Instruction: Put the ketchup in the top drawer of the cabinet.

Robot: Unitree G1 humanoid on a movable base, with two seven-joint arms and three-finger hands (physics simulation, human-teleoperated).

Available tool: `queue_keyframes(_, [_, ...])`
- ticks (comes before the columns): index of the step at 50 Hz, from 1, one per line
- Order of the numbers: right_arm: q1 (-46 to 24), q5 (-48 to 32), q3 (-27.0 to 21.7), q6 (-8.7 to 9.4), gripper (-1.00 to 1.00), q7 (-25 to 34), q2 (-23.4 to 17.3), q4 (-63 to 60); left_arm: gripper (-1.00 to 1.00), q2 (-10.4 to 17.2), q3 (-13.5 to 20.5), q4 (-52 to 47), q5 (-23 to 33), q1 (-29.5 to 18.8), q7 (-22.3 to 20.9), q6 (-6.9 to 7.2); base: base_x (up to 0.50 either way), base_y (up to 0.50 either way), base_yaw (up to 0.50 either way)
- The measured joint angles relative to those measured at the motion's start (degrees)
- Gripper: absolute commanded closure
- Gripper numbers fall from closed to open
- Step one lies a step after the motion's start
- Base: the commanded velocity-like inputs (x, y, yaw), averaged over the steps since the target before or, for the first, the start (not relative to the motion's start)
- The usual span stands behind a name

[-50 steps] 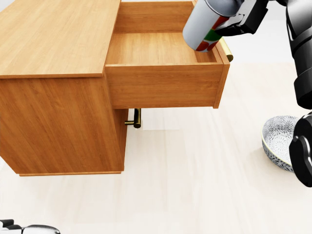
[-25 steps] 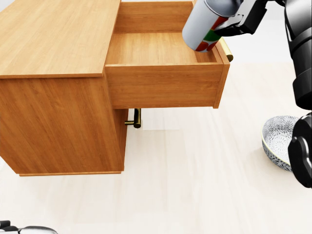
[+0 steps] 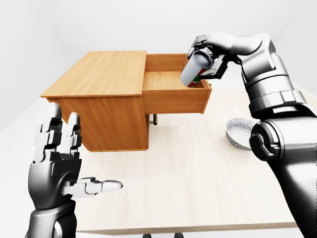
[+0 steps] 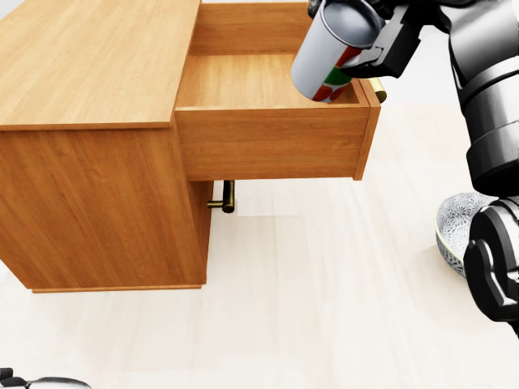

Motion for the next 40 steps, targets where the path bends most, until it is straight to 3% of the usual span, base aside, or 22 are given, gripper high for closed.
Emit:
queue_keyframes(26, [2.3,0.5,0.5,0.0,1.0,0.0,1.2,-0.1,-1.0,0.1,-0.4,0.4,0.2,-0.1,0.1,0.0,0.0,0.0,0.0])
queue_keyframes(28, [2.2,0.3,0.5,-0.01,0.07,0.0,1.1,-0.3,-1.0,0.1,-0.3,0.3,0.2,-0.1,0.1,0.0,0.0,0.0,0.0])
queue_keyframes(29, [2.1,0.1,0.4,-0.01,-1.0,0.0,1.0,-0.4,-1.0,0.1,-0.3,0.2,0.1,0.0,0.0,0.0,0.0,0.0,0.0])
queue_keyframes(40, [1.5,-1.0,0.6,0.0,-1.0,0.0,0.5,-0.4,-1.0,0.0,-0.2,0.1,0.1,0.0,-0.1,0.0,0.0,0.0,0.0])
